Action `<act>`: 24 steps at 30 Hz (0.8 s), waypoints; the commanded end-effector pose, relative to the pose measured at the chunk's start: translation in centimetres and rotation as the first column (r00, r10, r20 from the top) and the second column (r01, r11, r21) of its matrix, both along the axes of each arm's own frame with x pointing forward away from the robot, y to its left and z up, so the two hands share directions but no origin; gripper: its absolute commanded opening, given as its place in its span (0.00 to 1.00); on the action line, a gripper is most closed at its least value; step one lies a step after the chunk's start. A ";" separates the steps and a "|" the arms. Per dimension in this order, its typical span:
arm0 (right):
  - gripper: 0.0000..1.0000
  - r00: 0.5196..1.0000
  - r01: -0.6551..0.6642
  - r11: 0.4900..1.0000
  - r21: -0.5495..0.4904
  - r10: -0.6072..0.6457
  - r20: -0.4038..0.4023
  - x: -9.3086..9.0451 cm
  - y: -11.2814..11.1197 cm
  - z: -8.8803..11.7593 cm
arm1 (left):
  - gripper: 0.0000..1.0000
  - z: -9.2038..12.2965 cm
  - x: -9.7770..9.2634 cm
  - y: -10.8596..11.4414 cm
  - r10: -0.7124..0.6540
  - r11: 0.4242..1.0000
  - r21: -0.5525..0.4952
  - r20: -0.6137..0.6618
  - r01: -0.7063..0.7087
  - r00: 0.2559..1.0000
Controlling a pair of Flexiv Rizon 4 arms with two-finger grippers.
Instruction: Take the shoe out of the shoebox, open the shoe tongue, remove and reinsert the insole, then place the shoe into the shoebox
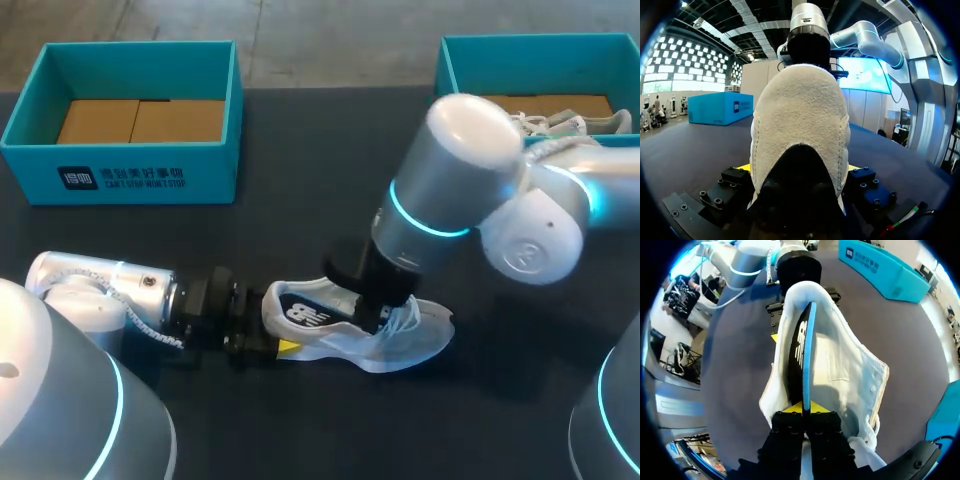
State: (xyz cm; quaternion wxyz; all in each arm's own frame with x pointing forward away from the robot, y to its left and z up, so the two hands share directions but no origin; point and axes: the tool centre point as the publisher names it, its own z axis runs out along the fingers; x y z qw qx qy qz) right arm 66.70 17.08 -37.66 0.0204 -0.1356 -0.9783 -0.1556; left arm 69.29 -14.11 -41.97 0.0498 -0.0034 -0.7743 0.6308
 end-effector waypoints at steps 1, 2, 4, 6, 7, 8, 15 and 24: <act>0.00 0.998 0.000 0.991 0.131 -0.007 0.056 -0.9 -1.7 0.6 | 0.00 -0.4 0.2 0.0 0.003 1.000 0.000 0.001 -0.003 1.000; 0.00 0.998 -0.007 0.990 0.139 -0.002 0.067 -0.9 -1.6 0.6 | 0.00 -0.4 0.2 0.0 0.003 1.000 0.000 0.001 -0.003 1.000; 0.00 0.996 -0.021 0.986 0.163 0.006 0.091 -0.8 -1.6 0.8 | 0.00 -0.4 0.2 0.0 0.003 1.000 0.000 0.001 -0.003 1.000; 0.00 0.995 -0.029 0.986 0.167 0.012 0.099 -0.8 -1.6 1.0 | 0.00 -0.4 0.2 0.0 0.003 1.000 0.000 0.001 -0.003 1.000; 0.00 0.995 -0.029 0.986 0.166 0.013 0.100 -0.7 -1.6 1.1 | 0.00 -0.4 0.2 0.0 0.003 1.000 0.000 0.001 -0.003 1.000; 0.00 0.995 -0.033 0.986 0.163 0.017 0.101 -0.6 -1.4 1.2 | 0.00 -0.4 0.2 0.0 0.003 1.000 0.000 0.001 -0.003 1.000; 0.04 0.993 -0.070 0.988 0.137 0.056 0.103 0.2 -0.4 2.0 | 0.00 -0.4 0.2 0.0 0.003 1.000 0.000 0.001 -0.003 1.000; 0.39 0.992 -0.094 0.992 0.083 0.087 0.089 0.7 0.7 3.2 | 0.00 -0.4 0.2 0.0 0.003 1.000 0.000 0.001 -0.003 1.000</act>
